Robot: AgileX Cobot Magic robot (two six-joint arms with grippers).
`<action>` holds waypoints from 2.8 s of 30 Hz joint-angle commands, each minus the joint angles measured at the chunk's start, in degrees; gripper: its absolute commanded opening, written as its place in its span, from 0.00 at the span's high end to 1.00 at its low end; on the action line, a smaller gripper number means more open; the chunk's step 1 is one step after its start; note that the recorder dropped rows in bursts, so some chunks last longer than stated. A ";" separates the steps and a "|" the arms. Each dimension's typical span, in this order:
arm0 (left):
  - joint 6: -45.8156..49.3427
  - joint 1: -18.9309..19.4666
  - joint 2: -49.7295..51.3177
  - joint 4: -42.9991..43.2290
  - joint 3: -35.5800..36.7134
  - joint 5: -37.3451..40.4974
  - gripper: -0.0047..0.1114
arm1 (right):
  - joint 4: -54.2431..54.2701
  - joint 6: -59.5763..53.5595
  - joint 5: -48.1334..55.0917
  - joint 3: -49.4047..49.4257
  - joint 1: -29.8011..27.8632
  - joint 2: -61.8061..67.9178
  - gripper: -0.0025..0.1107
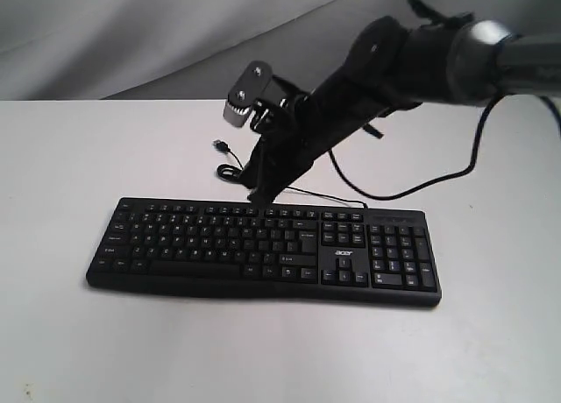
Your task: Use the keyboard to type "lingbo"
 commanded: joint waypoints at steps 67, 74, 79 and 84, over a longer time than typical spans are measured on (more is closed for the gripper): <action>-0.12 -0.31 -0.28 0.01 0.28 -0.35 0.96 | -41.43 69.09 -27.91 67.62 -35.06 -108.76 0.98; -0.12 -0.31 -0.28 0.01 0.28 -0.35 0.96 | -41.43 68.98 -24.94 77.05 -35.06 -112.19 0.98; -0.12 -0.31 -0.28 0.01 0.28 -0.35 0.96 | -40.76 68.98 -25.46 83.80 -35.06 -113.90 0.98; -0.12 -0.31 -0.28 0.01 0.28 -0.35 0.96 | -40.76 68.98 -23.40 86.58 -35.06 -113.89 0.98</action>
